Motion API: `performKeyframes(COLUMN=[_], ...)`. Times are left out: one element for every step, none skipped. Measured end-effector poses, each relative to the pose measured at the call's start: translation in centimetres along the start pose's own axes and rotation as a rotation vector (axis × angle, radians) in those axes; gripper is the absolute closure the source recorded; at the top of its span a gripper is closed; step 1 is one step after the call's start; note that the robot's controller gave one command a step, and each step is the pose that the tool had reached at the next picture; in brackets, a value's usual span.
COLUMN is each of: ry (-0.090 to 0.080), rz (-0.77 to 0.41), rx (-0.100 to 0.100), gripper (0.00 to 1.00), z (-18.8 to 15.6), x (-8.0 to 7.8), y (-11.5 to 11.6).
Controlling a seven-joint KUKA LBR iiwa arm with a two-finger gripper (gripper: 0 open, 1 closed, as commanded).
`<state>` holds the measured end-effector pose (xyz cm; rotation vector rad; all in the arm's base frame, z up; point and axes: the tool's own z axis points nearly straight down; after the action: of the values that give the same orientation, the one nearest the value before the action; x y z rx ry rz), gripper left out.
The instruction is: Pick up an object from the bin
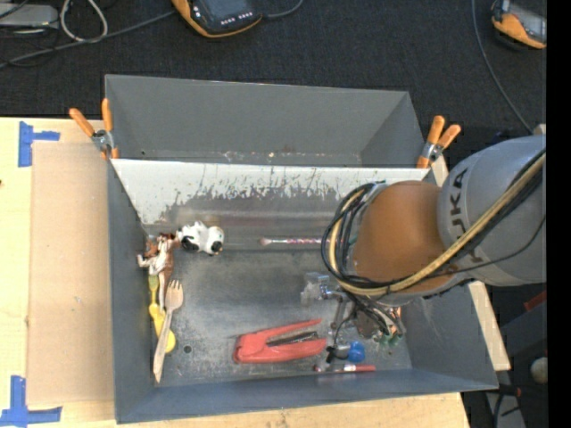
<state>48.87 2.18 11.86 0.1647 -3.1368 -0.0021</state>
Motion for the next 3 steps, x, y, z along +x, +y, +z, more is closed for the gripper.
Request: performKeyframes(ry=[-0.006,0.000,-0.003], rz=[-0.153,-0.222,-0.525], rx=[0.002,0.001,0.000], gripper=[0.00,0.00,1.00], z=[2.6,3.6,4.9], x=[-0.8,-0.9,-4.8], y=[2.1,2.8,4.1])
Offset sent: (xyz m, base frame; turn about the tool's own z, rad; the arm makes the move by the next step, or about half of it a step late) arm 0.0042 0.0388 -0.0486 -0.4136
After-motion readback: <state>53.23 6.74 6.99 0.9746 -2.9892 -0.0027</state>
